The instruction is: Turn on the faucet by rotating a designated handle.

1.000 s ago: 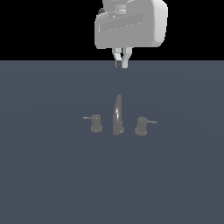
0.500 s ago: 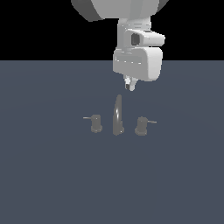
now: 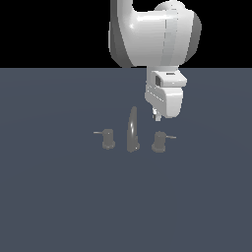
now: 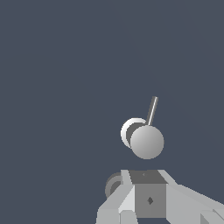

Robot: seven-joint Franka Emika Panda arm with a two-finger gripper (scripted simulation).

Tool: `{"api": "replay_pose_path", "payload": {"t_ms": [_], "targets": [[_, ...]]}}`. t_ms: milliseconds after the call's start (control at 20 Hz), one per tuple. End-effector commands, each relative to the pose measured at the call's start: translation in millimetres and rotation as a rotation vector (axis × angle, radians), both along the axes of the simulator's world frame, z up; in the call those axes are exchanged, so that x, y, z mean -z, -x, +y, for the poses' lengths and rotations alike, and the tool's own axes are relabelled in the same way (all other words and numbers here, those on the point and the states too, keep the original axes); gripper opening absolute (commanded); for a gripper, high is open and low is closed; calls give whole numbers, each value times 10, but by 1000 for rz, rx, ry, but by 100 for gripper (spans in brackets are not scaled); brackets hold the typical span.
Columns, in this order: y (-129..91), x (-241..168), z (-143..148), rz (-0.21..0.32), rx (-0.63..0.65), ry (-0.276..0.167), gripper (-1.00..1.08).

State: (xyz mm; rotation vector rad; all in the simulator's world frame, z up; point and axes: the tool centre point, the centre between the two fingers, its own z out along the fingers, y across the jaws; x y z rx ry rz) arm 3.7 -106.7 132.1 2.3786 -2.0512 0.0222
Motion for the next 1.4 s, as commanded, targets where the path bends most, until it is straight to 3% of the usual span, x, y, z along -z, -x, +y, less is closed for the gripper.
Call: {"api": "replay_pose_path", "payload": {"t_ms": [0,600,950,1000,1350], "targets": [[-62,175,-124,2,66,-1,-100],[-182,656,-486,9,251,-9,-100],[-188,686,-510,9,263,-10,-100],[-346,462,-374,-30,239,-13,-100],[-13,608,-558,-5,255,-12,-100]]}}
